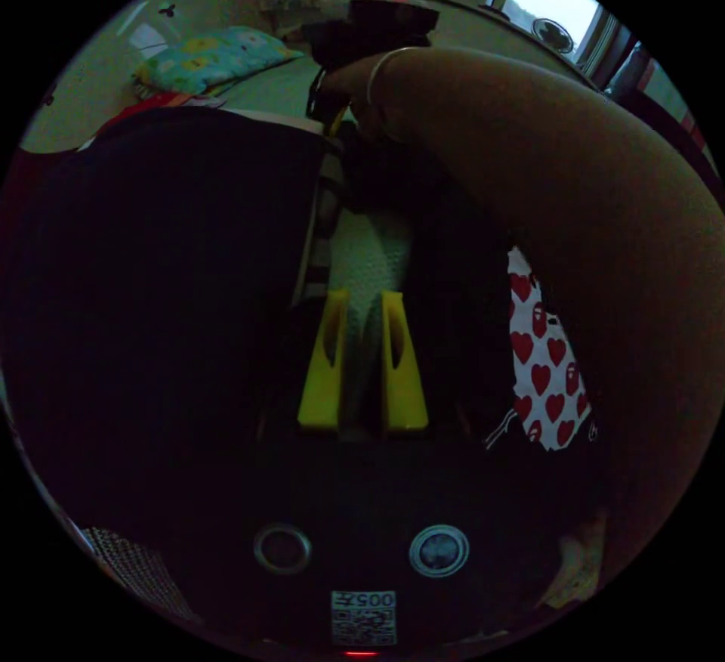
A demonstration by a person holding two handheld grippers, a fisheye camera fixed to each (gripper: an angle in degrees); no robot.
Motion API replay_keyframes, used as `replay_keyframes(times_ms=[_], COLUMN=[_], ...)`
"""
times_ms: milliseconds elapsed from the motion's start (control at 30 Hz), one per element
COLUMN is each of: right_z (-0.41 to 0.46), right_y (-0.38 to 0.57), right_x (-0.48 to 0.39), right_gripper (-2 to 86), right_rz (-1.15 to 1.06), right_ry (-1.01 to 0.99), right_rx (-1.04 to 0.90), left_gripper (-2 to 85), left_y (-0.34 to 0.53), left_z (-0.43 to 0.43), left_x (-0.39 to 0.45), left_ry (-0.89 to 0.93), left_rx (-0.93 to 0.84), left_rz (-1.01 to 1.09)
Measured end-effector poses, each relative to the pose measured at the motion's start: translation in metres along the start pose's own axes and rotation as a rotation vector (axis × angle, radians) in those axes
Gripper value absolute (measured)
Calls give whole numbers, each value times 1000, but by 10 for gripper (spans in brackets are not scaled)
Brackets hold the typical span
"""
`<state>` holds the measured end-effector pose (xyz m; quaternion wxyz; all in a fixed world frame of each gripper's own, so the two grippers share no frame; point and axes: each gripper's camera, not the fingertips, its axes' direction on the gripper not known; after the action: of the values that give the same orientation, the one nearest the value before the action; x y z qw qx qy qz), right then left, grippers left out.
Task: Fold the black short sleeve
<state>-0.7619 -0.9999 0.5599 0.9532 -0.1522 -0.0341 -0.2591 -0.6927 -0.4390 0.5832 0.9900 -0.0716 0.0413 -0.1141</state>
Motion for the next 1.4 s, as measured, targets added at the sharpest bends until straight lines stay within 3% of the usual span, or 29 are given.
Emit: replay_keyframes(times_ms=[267,400,667,800,933,1167,1400], right_z=[-77,-113,-82,-44,-49,-58,-26], right_y=[63,113,179,203,229,291,353], right_x=[82,140,263,304,317,299,298], right_gripper=[-14,-15,-8,53,77,113,121], right_rz=[19,39,264,427,405,170,203], right_ry=[-189,-183,-177,-88,-49,-204,-259], right_rx=[195,271,215,100,154,175,126], left_gripper=[81,81,84,84,84,92,109], left_y=[-6,-8,-16,-19,-24,-29,-30], left_z=[5,5,13,18,28,43,56], left_x=[31,44,78,91,102,117,118], left_ry=[0,7,16,-7,-18,-38,-32], left_rx=[21,35,36,36,17,-13,-54], left_rz=[22,37,77,87,93,103,97])
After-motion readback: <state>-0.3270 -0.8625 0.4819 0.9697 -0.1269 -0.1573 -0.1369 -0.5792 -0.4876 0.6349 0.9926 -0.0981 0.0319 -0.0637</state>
